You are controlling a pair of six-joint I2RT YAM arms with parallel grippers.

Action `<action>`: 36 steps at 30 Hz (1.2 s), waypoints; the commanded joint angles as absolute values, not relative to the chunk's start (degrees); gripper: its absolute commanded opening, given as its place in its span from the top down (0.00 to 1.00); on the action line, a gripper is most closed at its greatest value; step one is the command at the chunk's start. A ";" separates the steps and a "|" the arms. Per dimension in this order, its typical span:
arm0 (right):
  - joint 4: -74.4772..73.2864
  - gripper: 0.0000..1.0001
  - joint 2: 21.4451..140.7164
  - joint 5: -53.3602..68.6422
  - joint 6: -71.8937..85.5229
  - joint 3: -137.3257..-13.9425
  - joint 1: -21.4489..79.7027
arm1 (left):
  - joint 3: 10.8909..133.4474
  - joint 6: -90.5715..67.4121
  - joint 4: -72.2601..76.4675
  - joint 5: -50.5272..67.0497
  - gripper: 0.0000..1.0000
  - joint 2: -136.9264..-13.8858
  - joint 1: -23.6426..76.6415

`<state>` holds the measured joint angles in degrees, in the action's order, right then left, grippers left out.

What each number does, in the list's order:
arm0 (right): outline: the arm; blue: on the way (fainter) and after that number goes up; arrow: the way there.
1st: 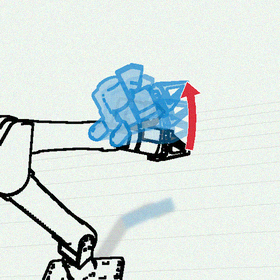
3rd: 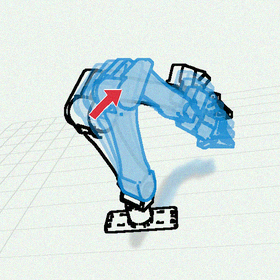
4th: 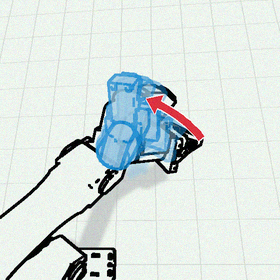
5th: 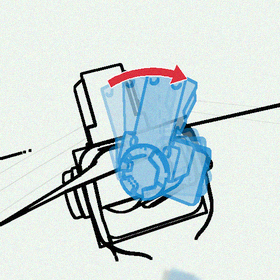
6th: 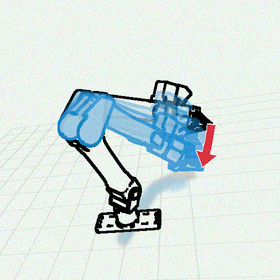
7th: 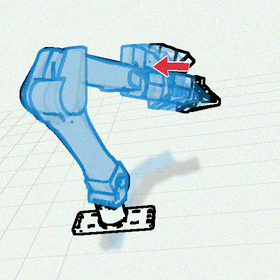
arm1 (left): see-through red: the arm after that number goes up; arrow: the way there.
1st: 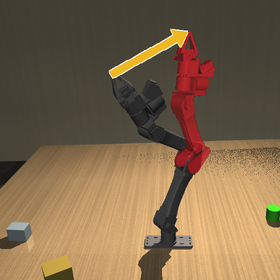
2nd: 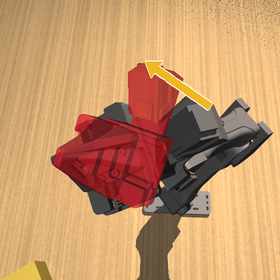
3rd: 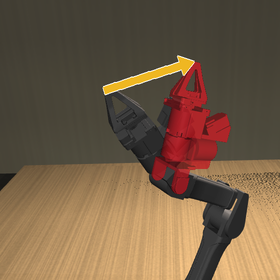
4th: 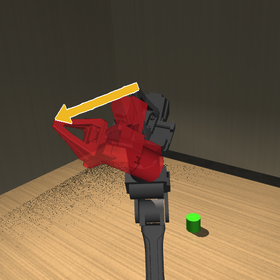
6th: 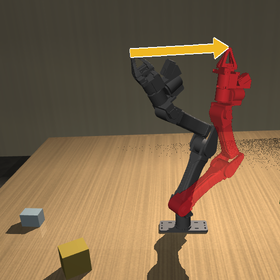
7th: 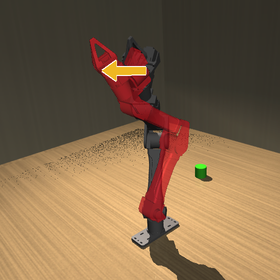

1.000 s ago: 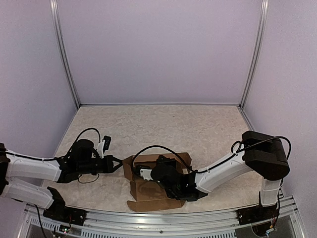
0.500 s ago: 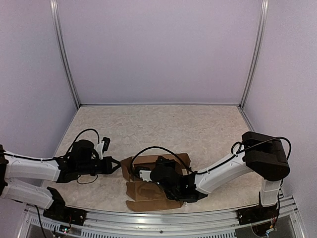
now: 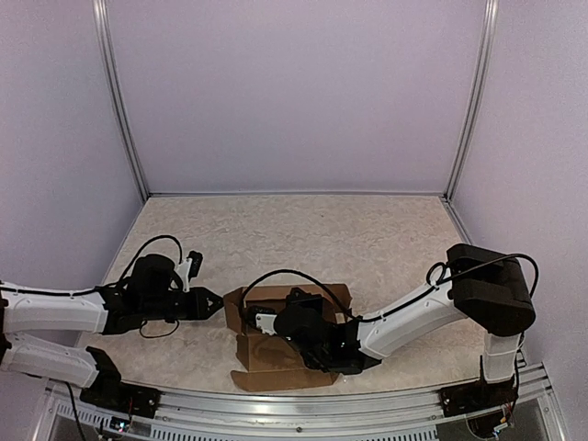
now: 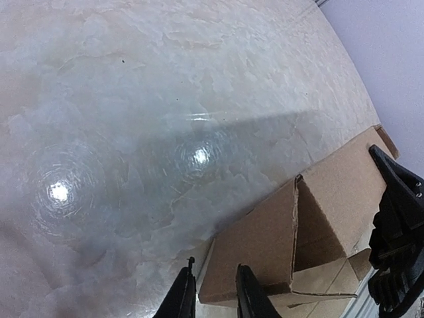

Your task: Fold the paper box

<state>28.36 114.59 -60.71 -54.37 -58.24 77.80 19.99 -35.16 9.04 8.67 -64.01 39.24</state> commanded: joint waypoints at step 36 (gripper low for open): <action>26.90 1.00 116.15 -62.05 -52.21 -59.46 78.73 | 26.13 -28.39 -0.47 8.73 0.70 -68.17 41.09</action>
